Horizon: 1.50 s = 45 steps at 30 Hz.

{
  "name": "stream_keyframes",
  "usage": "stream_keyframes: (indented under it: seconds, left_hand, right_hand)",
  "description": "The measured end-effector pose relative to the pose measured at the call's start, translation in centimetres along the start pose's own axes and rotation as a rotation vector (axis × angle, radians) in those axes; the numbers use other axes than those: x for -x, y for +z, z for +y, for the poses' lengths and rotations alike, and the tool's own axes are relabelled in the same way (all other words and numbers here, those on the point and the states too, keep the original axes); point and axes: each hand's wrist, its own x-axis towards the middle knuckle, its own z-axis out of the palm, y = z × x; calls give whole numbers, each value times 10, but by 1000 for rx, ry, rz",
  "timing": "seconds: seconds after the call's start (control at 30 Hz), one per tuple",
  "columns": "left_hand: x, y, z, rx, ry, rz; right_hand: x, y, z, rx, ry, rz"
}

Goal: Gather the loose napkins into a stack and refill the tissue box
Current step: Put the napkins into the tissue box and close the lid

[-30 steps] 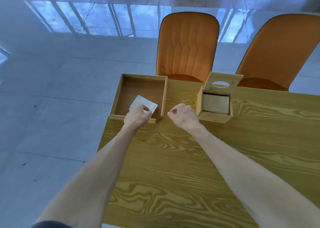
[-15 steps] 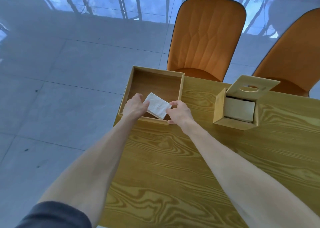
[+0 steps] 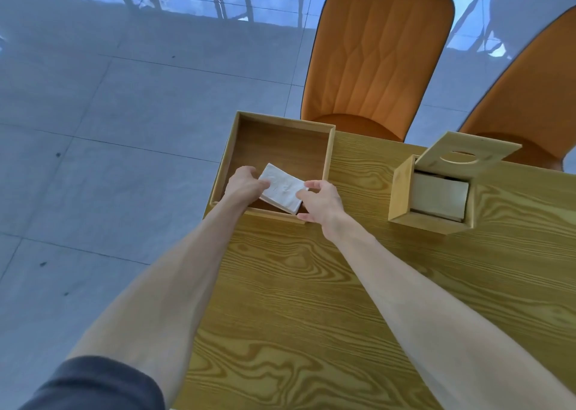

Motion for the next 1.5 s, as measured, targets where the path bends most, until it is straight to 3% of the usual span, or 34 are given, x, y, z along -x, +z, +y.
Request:
stream_keyframes:
  seconds: [0.27, 0.47, 0.7, 0.8, 0.93, 1.23, 1.5]
  left_hand:
    - [0, -3, -8, -2, 35, -47]
    - [5, -16, -19, 97, 150, -125]
    - [7, -24, -34, 217, 292, -286]
    - [7, -21, -34, 238, 332, -260]
    - [4, -18, -39, 130, 365, -214]
    - [4, -16, -39, 57, 402, -116]
    - [23, -6, -19, 129, 418, -153]
  right_hand:
    - [-2, 0, 1, 50, -24, -18]
    - [-6, 5, 6, 315, -152, 22]
    - [0, -1, 7, 444, -372, 127]
    - [2, -4, 9, 555, -537, 226]
    - [3, -5, 12, 638, -574, 209]
    - [6, -8, 15, 596, -564, 254]
    - [16, -40, 16, 447, -562, 269]
